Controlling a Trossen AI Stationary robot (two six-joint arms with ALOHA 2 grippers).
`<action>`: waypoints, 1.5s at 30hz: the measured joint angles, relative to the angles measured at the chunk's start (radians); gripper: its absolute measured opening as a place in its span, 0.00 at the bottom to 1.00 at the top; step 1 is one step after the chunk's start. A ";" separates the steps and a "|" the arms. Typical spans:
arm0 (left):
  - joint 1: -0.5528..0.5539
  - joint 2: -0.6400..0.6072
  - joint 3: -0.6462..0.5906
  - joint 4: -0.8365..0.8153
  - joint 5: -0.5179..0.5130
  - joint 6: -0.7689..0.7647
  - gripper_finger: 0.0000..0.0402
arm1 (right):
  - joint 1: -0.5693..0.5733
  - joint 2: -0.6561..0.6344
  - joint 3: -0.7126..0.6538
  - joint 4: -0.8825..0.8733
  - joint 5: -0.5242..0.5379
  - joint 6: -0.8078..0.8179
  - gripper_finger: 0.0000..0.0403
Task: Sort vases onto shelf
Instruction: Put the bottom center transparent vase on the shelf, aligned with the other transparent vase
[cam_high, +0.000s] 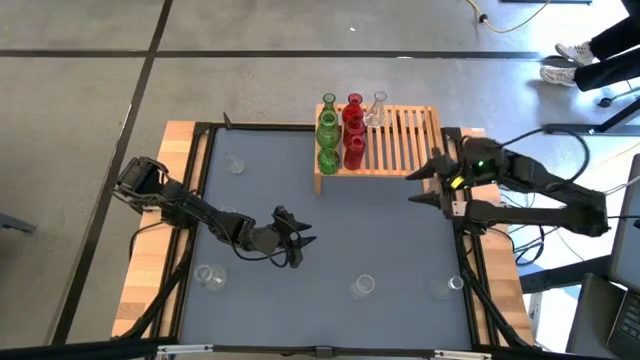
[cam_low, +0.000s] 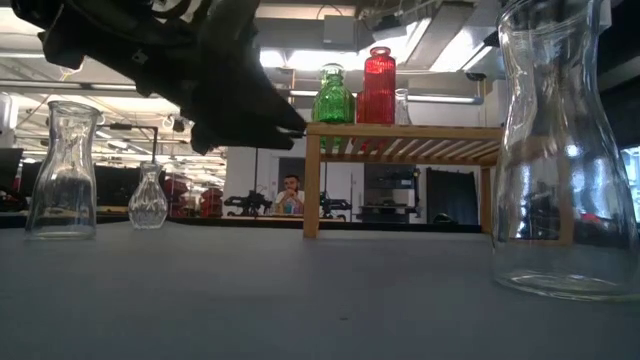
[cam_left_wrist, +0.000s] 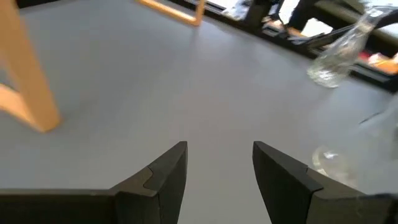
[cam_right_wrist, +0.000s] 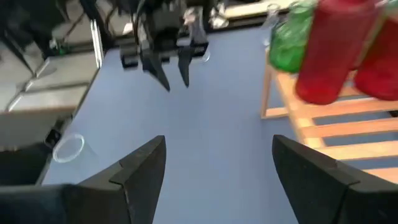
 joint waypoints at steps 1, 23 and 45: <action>0.000 0.000 0.000 0.014 0.014 0.004 0.44 | 0.035 0.009 -0.006 0.002 0.029 0.001 0.69; -0.153 0.000 0.000 0.113 0.003 0.092 0.44 | 0.679 0.281 -0.093 0.250 0.333 0.259 0.69; -0.277 0.070 0.000 0.267 -0.082 0.054 0.44 | 1.101 0.676 -0.093 0.540 0.853 0.455 0.69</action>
